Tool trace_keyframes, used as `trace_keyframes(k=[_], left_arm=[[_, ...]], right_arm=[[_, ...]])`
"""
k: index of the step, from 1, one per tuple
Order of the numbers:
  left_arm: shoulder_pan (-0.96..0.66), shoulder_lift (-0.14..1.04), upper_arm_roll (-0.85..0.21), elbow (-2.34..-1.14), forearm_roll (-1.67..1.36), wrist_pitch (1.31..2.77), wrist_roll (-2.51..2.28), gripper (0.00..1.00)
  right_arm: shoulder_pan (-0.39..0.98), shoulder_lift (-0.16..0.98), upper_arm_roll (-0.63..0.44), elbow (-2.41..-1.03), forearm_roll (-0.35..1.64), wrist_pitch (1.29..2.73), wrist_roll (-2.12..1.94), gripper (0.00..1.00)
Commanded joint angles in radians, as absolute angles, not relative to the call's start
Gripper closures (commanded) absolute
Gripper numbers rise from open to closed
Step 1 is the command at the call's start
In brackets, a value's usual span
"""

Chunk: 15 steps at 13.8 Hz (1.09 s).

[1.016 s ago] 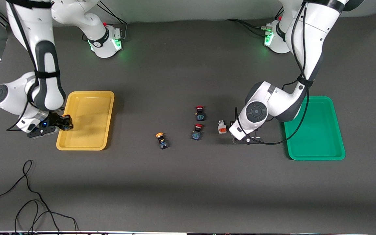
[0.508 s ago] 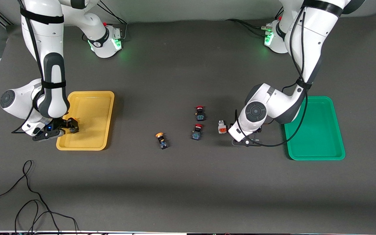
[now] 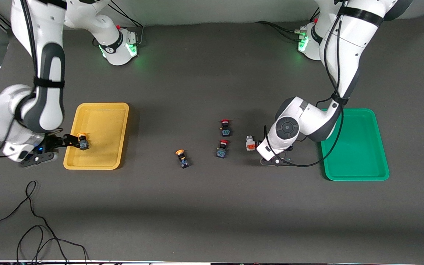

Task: Place green and yellow buttons in trays

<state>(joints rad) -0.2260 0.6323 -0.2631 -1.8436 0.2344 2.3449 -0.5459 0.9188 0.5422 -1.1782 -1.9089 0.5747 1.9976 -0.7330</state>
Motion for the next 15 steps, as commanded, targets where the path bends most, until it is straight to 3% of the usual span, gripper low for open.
trace_keyframes(k=[1, 5, 9, 12, 15], left_arm=[[-0.225, 0.627, -0.261, -1.842, 0.25, 2.346, -0.546, 1.0], [-0.201, 0.583, -0.264, -1.836, 0.249, 2.277, -0.549, 1.0], [-0.19, 0.422, -0.273, -1.821, 0.218, 2.064, -0.548, 1.0], [-0.175, 0.356, -0.27, -1.717, 0.16, 1.849, -0.502, 1.0], [-0.083, 0.345, -0.27, -1.579, 0.123, 1.651, -0.346, 1.0]], right_arm=[[0.934, 0.545, -1.19, -1.712, 0.496, 1.817, -0.582, 0.0], [1.058, 0.554, -1.161, -1.648, 0.508, 1.802, -0.329, 0.0], [1.091, 0.598, -0.947, -1.528, 0.509, 1.841, -0.056, 0.0], [1.092, 0.647, -0.826, -1.461, 0.509, 1.91, 0.121, 0.0], [1.095, 0.696, -0.784, -1.46, 0.511, 1.994, 0.158, 0.0]])
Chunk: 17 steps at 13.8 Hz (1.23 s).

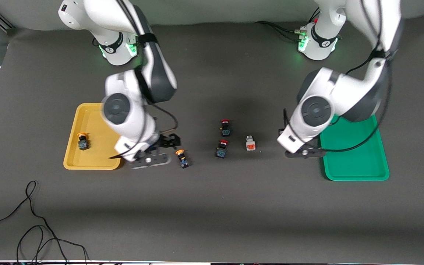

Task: Place green and yellow buttons in trays

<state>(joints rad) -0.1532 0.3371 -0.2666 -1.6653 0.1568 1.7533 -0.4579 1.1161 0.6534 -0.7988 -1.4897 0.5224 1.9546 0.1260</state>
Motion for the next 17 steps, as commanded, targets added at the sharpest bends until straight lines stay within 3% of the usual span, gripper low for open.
trace_keyframes(k=[1, 6, 9, 10, 14, 15, 17], left_arm=[[-0.042, 0.331, -0.27, -1.557, 0.118, 1.61, -0.274, 1.0], [0.191, 0.307, -0.264, -1.609, 0.121, 1.598, 0.079, 1.0], [0.306, 0.316, -0.262, -1.702, 0.129, 1.745, 0.251, 1.0], [0.348, 0.316, -0.262, -1.759, 0.129, 1.831, 0.312, 1.0], [0.393, 0.388, -0.243, -1.891, 0.147, 2.057, 0.35, 1.0], [0.397, 0.408, -0.23, -1.905, 0.147, 2.094, 0.351, 1.0], [0.397, 0.432, -0.216, -1.965, 0.147, 2.196, 0.345, 1.0]], right_arm=[[1.095, 0.721, -0.76, -1.469, 0.511, 2.031, 0.158, 0.0], [1.089, 0.794, -0.641, -1.641, 0.511, 2.378, 0.152, 0.0], [1.089, 0.827, -0.592, -1.674, 0.512, 2.471, 0.16, 0.01], [1.089, 0.833, -0.592, -1.675, 0.512, 2.473, 0.16, 0.09], [1.089, 0.833, -0.592, -1.674, 0.512, 2.473, 0.16, 0.73], [1.088, 0.833, -0.592, -1.674, 0.512, 2.471, 0.16, 0.77], [1.086, 0.822, -0.592, -1.671, 0.512, 2.464, 0.161, 0.78]])
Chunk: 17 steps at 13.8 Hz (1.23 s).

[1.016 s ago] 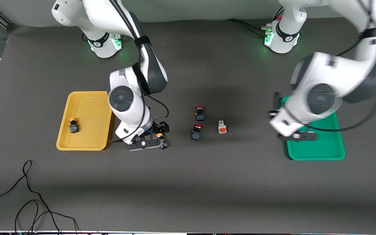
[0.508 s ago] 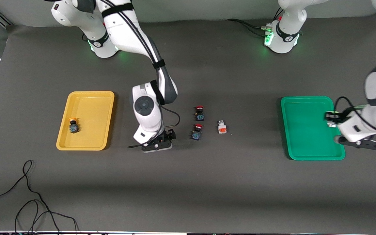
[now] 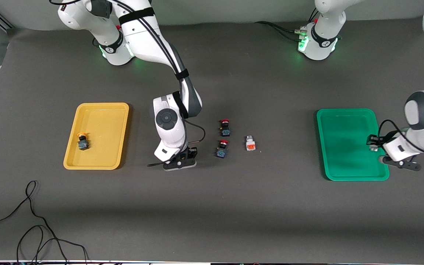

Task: Place green and yellow buttons in trays

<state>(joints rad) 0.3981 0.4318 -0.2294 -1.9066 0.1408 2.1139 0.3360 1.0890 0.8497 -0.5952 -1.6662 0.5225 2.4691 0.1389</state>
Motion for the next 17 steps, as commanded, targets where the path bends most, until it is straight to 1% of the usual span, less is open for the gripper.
trace_keyframes(k=[1, 2, 4, 7, 8, 9, 10, 11, 13, 15, 16, 17], left_arm=[[0.394, 0.443, -0.195, -1.988, 0.149, 2.239, 0.344, 1.0], [0.396, 0.462, -0.187, -1.999, 0.149, 2.279, 0.342, 1.0], [0.393, 0.495, -0.158, -1.997, 0.153, 2.324, 0.342, 1.0], [0.384, 0.5, -0.153, -1.99, 0.161, 2.339, 0.319, 1.0], [0.38, 0.499, -0.153, -1.99, 0.161, 2.338, 0.315, 0.89], [0.382, 0.499, -0.153, -1.99, 0.161, 2.339, 0.314, 0.26], [0.382, 0.499, -0.155, -1.99, 0.161, 2.336, 0.314, 0.0], [0.379, 0.494, -0.155, -1.987, 0.161, 2.329, 0.313, 0.0], [0.376, 0.45, -0.163, -1.985, 0.161, 2.289, 0.311, 0.0], [0.318, 0.372, -0.164, -1.954, 0.158, 2.159, 0.284, 0.0], [0.27, 0.332, -0.164, -1.907, 0.149, 2.064, 0.269, 0.0], [0.217, 0.322, -0.164, -1.829, 0.144, 1.946, 0.227, 0.0]], right_arm=[[1.085, 0.807, -0.6, -1.664, 0.512, 2.456, 0.161, 0.78], [1.078, 0.772, -0.606, -1.657, 0.512, 2.398, 0.164, 0.78], [1.06, 0.7, -0.632, -1.585, 0.511, 2.216, 0.167, 0.78], [1.058, 0.609, -0.73, -1.485, 0.508, 1.975, 0.164, 0.78], [1.06, 0.585, -0.767, -1.479, 0.503, 1.92, 0.157, 0.78], [1.061, 0.557, -0.805, -1.483, 0.496, 1.883, 0.149, 0.78], [1.062, 0.531, -0.845, -1.496, 0.488, 1.838, 0.129, 0.78], [1.065, 0.508, -0.895, -1.52, 0.445, 1.795, 0.051, 0.78], [1.063, 0.444, -1.01, -1.621, 0.425, 1.786, -0.155, 0.78], [1.068, 0.417, -1.107, -1.725, 0.422, 1.796, -0.295, 0.78], [1.065, 0.417, -1.136, -1.765, 0.423, 1.811, -0.348, 0.78], [1.06, 0.419, -1.143, -1.82, 0.423, 1.865, -0.389, 0.78]])
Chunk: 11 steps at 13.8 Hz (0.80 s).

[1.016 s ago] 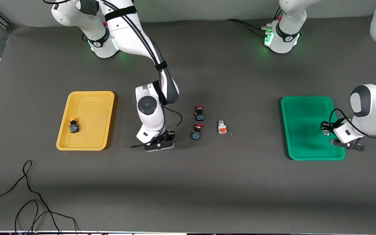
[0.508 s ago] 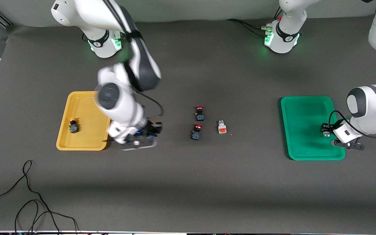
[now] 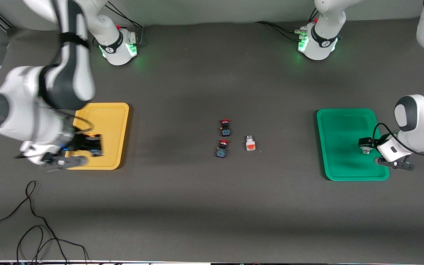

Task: Place green and yellow buttons in trays

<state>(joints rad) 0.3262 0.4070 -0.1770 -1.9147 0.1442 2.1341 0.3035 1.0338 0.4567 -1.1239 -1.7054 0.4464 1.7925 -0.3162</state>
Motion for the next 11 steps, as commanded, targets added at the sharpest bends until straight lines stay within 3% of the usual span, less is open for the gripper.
trace_keyframes(k=[1, 3, 5, 10, 11], left_arm=[[0.169, 0.328, -0.166, -1.73, 0.141, 1.81, 0.162, 0.0], [0.077, 0.35, -0.172, -1.594, 0.098, 1.674, 0.043, 0.0], [0.013, 0.351, -0.173, -1.546, 0.031, 1.666, -0.046, 0.0], [-0.217, 0.463, -0.173, -1.485, -0.029, 1.779, -0.435, 0.0], [-0.25, 0.486, -0.173, -1.485, -0.029, 1.823, -0.481, 0.0]], right_arm=[[1.058, 0.417, -1.143, -1.91, 0.431, 1.959, -0.432, 0.78], [1.075, 0.422, -1.134, -2.098, 0.515, 2.176, -0.495, 0.77], [1.074, 0.451, -1.102, -2.215, 0.618, 2.325, -0.593, 0.78], [1.058, 0.574, -1.035, -2.232, 0.802, 2.353, -0.687, 0.76], [1.058, 0.58, -1.035, -2.232, 0.808, 2.35, -0.686, 0.62]])
